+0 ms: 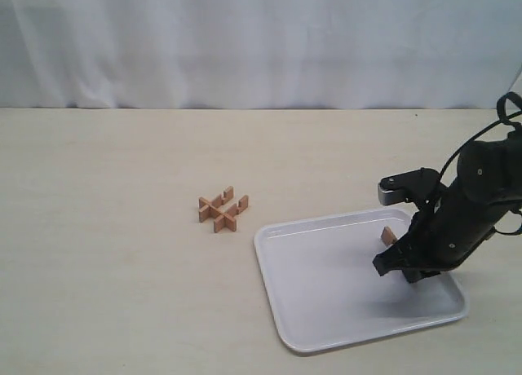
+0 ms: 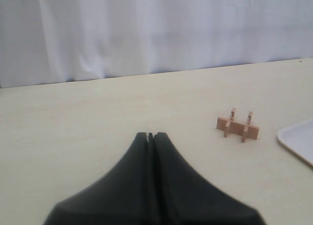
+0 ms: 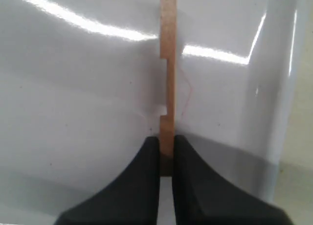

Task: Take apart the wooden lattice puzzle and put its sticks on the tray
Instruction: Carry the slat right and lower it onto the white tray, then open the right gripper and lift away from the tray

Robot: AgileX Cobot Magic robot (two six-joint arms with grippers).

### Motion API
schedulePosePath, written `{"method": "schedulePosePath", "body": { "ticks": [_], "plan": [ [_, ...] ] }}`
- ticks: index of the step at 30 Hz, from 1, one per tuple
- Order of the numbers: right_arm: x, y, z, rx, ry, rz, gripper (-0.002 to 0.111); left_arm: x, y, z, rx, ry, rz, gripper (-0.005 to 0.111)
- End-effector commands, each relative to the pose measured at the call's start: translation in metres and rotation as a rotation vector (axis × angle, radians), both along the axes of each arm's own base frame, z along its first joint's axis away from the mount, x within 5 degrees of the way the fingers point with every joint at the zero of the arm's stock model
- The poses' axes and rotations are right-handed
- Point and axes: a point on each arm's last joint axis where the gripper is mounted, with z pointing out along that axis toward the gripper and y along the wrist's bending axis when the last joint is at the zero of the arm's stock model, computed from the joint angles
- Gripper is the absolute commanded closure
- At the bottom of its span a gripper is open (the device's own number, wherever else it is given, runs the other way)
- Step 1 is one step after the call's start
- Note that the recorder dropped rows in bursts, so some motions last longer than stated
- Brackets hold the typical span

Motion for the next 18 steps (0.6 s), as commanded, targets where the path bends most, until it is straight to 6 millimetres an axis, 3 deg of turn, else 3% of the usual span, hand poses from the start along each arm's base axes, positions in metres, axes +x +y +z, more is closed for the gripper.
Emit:
{"method": "schedulePosePath", "body": {
  "ticks": [1, 8, 14, 16, 18],
  "plan": [
    [0.003, -0.002, -0.007, 0.0, -0.014, -0.009, 0.104, 0.0, 0.0, 0.0, -0.005, -0.008, -0.002, 0.107],
    [0.003, -0.002, -0.009, 0.001, -0.01, -0.015, 0.099, 0.0, 0.0, 0.0, -0.005, -0.008, -0.002, 0.107],
    [0.004, -0.002, -0.004, 0.005, -0.022, -0.029, 0.062, 0.0, 0.0, 0.0, -0.005, -0.008, -0.002, 0.107],
    [0.009, -0.001, 0.013, 0.01, -0.056, -0.031, 0.049, 0.0, 0.0, 0.0, -0.005, -0.008, -0.002, 0.107],
    [0.009, -0.001, 0.03, 0.011, -0.06, -0.03, 0.045, 0.0, 0.0, 0.0, -0.005, -0.008, -0.002, 0.107]
  ]
}}
